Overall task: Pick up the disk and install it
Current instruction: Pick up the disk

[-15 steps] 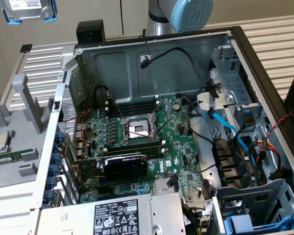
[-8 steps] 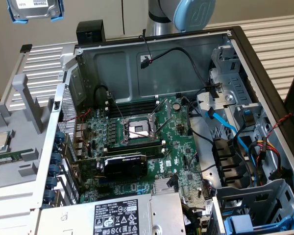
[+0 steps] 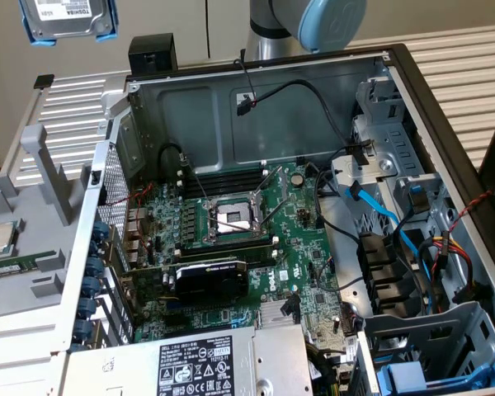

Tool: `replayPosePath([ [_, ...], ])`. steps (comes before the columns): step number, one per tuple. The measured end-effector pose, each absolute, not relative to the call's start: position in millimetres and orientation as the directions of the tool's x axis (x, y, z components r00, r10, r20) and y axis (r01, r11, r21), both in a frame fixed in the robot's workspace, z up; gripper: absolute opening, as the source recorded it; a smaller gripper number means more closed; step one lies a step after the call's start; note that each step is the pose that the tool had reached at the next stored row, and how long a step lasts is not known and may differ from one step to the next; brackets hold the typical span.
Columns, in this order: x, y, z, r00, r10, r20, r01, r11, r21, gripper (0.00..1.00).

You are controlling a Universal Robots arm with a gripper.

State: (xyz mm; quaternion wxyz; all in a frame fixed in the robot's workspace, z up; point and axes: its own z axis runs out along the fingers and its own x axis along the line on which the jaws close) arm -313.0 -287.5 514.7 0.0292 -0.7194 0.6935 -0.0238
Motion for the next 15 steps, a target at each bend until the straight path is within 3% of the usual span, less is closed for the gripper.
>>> replayPosePath([
  [15, -265.2, -320.3, 517.2, 0.037, -0.999, -0.024, -0.997, -0.035, -0.076, 0.37],
])
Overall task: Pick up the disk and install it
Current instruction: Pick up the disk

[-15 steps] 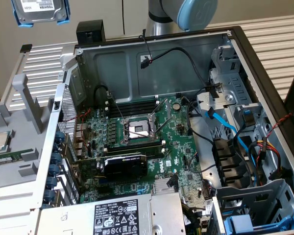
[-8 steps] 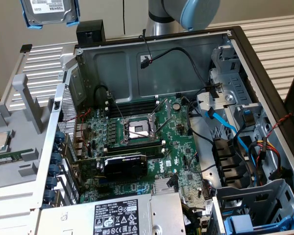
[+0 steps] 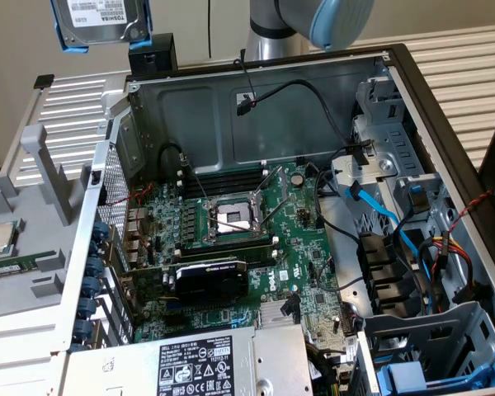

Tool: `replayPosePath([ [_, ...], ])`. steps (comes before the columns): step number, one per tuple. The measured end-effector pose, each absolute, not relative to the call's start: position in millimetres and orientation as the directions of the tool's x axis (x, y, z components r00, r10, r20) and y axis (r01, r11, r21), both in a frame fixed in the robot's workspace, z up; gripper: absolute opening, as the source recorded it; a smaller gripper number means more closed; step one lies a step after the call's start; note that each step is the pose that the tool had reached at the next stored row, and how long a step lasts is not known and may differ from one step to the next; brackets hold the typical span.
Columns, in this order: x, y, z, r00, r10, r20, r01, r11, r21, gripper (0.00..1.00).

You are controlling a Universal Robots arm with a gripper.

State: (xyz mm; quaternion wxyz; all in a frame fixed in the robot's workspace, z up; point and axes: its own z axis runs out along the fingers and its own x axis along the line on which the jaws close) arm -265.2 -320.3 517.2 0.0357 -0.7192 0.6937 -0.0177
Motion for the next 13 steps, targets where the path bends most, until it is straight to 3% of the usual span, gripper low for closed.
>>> replayPosePath([
  [13, -243.7, -338.9, 518.6, 0.037, -0.999, -0.032, -0.997, -0.034, -0.076, 0.37],
])
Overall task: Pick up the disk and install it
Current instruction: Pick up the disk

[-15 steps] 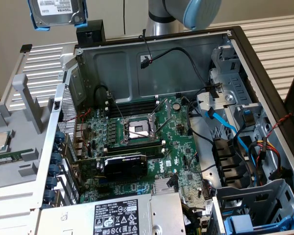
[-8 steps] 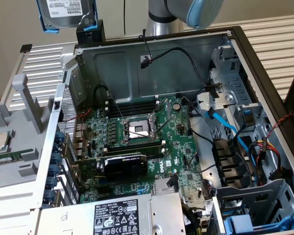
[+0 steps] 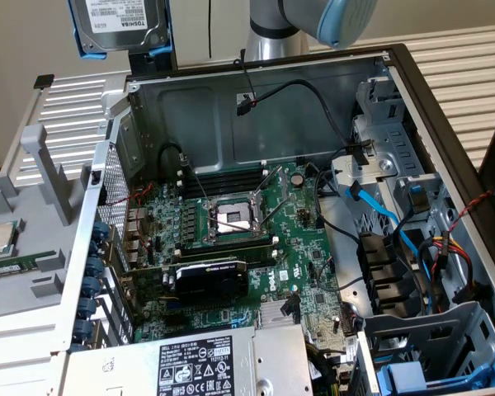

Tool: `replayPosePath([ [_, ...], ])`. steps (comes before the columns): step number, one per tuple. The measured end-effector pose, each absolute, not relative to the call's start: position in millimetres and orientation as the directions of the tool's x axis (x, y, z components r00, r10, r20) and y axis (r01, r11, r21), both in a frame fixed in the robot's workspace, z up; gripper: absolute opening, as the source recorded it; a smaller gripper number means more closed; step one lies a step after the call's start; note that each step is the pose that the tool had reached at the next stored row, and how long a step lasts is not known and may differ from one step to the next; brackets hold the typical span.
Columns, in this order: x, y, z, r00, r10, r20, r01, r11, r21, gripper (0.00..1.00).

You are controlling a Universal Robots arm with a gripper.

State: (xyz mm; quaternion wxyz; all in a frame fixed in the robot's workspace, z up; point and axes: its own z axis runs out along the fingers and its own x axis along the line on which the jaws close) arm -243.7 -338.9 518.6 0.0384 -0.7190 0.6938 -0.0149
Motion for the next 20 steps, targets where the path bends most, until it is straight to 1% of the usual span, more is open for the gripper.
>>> replayPosePath([
  [11, -204.6, -344.7, 519.2, 0.037, -0.999, -0.034, -0.996, -0.034, -0.078, 0.37],
  [17, -195.5, -353.9, 519.3, 0.038, -0.999, -0.036, -0.992, -0.034, -0.118, 0.37],
  [20, -190.7, -358.7, 519.6, 0.039, -0.999, -0.036, -0.992, -0.034, -0.123, 0.37],
])
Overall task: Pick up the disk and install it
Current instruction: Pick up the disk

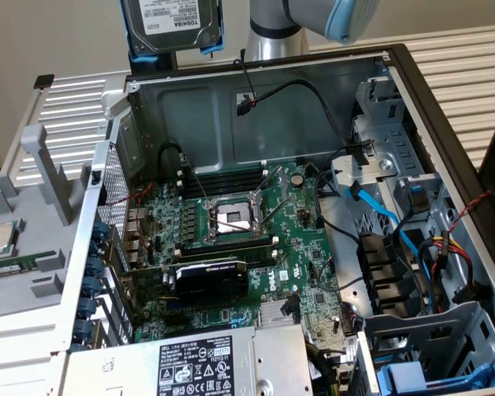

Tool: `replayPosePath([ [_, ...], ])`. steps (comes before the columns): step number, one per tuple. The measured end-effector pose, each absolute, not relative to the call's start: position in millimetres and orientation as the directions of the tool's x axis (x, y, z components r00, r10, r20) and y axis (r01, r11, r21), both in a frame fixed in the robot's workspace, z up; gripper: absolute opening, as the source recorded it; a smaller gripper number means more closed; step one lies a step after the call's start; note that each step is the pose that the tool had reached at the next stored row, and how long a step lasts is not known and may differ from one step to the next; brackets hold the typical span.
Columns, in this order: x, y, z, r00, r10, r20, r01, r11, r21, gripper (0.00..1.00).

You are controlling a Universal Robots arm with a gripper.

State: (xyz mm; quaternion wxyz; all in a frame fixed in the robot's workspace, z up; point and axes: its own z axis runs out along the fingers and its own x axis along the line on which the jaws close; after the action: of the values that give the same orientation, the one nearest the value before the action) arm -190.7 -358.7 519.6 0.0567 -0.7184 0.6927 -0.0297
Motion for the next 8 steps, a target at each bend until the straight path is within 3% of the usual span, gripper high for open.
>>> replayPosePath([
  [8, -176.5, -374.0, 525.2, 0.038, -0.999, -0.035, -0.992, -0.034, -0.122, 0.37],
])
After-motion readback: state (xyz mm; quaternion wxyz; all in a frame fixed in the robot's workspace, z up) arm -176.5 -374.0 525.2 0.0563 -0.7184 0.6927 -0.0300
